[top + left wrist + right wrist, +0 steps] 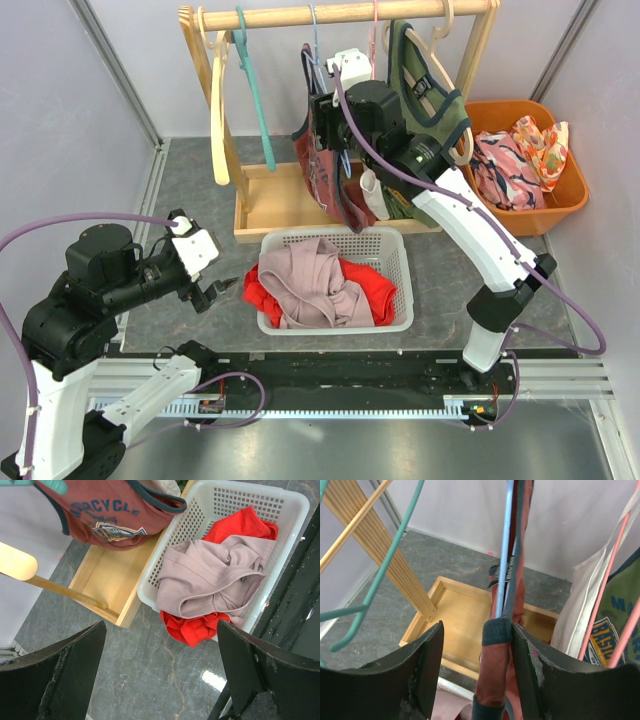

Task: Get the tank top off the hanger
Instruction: Pick up the hanger from the clothesline.

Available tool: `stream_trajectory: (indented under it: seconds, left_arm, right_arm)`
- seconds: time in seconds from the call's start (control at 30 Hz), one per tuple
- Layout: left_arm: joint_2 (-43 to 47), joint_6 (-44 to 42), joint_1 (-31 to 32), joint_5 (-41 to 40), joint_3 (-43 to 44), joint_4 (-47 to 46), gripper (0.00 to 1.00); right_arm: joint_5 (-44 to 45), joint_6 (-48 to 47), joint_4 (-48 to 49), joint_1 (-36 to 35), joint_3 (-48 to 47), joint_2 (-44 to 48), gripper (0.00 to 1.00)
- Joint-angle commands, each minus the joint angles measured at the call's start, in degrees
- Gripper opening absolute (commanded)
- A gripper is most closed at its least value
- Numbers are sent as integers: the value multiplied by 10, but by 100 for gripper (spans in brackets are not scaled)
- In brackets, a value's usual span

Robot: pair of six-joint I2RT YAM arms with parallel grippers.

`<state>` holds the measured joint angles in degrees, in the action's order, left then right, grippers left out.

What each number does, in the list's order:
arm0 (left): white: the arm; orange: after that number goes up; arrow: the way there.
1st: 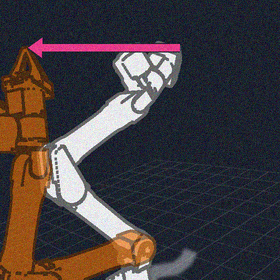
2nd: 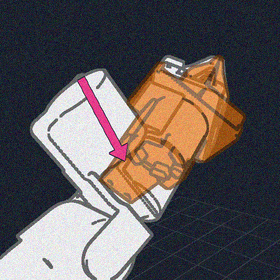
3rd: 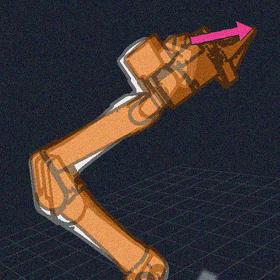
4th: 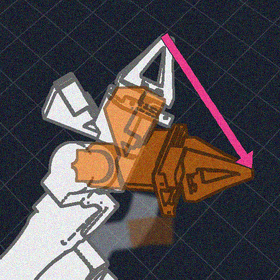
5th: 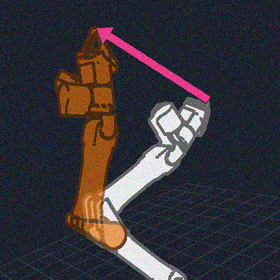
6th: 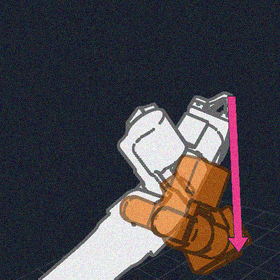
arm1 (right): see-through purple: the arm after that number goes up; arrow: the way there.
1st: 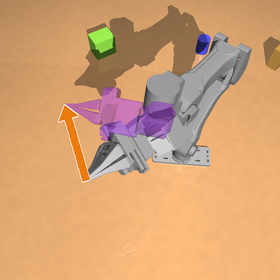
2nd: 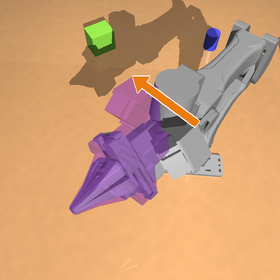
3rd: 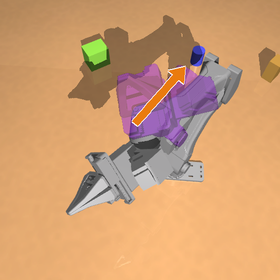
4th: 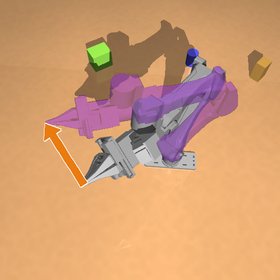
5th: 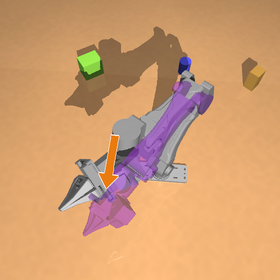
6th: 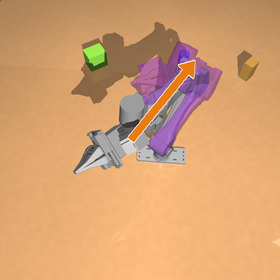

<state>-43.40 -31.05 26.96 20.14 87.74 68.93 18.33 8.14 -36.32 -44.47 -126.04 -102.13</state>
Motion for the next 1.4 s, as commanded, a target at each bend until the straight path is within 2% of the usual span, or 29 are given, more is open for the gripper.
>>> stream_trajectory:
  seconds: [0.0, 0.1, 0.2, 0.3, 0.33, 0.47, 0.57, 0.7, 0.93, 1.27, 1.37]
  left_arm:
    - [-1, 1, -4, 17, 7, -12, 100]
    - [-1, 2, -4, 17, 7, -12, 100]
    - [0, 2, -4, 18, 7, -12, 100]
    - [1, 3, -4, 17, 7, -12, 100]
    - [2, 3, -4, 17, 8, -12, 100]
    - [3, 5, -6, 19, 6, -12, 100]
    - [5, 4, -6, 19, 4, -11, 99]
    - [8, 4, -6, 19, 6, -11, 100]
    - [11, 0, -5, 13, 3, -11, 100]
    - [15, -3, -6, 8, 5, -10, 100]
    - [16, -6, -6, 4, 6, -9, 100]
  right_arm:
    - [34, -15, -11, -11, -4, 3, 63]
    - [42, -17, -14, -13, 4, 10, 58]
    - [55, -23, -16, -15, 10, 16, 45]
    - [71, -30, -20, -15, 10, 19, 28]
    - [76, -30, -21, -15, 11, 19, 17]
    - [90, -41, -10, -14, 8, 20, 0]
    - [95, -69, 47, -18, 31, 36, 0]
    - [130, -136, 179, -24, 122, 74, 0]
    - [148, -176, 374, -25, 203, 119, 0]
    - [156, -170, 432, -24, 243, 139, 0]
    - [115, -158, 408, -27, 272, 172, 0]
